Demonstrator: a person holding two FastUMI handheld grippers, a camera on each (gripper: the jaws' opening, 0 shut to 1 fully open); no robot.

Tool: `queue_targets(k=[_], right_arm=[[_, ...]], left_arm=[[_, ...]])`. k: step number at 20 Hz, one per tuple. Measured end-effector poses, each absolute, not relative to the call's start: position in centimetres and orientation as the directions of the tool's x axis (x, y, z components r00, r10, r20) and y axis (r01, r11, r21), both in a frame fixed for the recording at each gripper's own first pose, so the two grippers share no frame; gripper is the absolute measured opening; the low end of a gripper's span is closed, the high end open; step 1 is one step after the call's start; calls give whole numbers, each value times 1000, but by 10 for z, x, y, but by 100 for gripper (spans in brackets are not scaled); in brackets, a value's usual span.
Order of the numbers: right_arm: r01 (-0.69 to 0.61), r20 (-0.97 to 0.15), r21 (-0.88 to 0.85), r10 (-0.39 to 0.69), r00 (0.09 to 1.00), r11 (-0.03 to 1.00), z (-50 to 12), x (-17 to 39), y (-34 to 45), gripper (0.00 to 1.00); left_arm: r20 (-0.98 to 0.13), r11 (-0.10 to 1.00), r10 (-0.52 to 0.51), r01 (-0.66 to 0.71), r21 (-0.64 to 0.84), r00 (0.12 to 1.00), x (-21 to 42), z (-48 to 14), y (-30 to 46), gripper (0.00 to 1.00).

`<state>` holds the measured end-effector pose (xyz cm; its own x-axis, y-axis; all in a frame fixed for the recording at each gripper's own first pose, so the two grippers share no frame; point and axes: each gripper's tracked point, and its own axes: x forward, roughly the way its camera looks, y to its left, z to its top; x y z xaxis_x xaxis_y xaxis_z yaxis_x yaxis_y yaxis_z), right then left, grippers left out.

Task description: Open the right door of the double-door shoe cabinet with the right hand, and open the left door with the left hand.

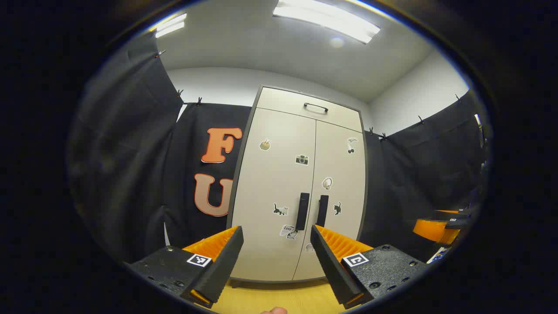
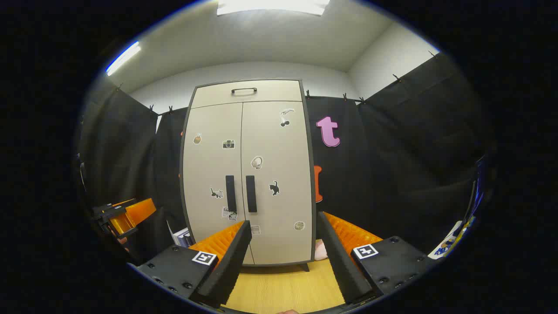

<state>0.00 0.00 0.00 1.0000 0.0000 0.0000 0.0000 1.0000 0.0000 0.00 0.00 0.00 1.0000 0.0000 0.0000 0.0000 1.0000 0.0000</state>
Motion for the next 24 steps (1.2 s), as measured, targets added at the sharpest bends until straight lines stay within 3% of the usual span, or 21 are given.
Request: queue_targets(k=[17, 21, 24], right_arm=[[27, 7, -6, -27, 1000, 1000, -5, -4, -2, 98], [74, 58, -32, -72, 996, 997, 3, -6, -9, 98], [13, 64, -9, -13, 998, 1000, 11, 5, 8, 98]], left_arm=[[5, 1000, 6, -6, -3, 1000, -1, -1, 9, 94], [12, 1000, 27, -27, 8, 1000, -1, -2, 11, 94], [22, 999, 33, -34, 19, 999, -5, -2, 13, 92]])
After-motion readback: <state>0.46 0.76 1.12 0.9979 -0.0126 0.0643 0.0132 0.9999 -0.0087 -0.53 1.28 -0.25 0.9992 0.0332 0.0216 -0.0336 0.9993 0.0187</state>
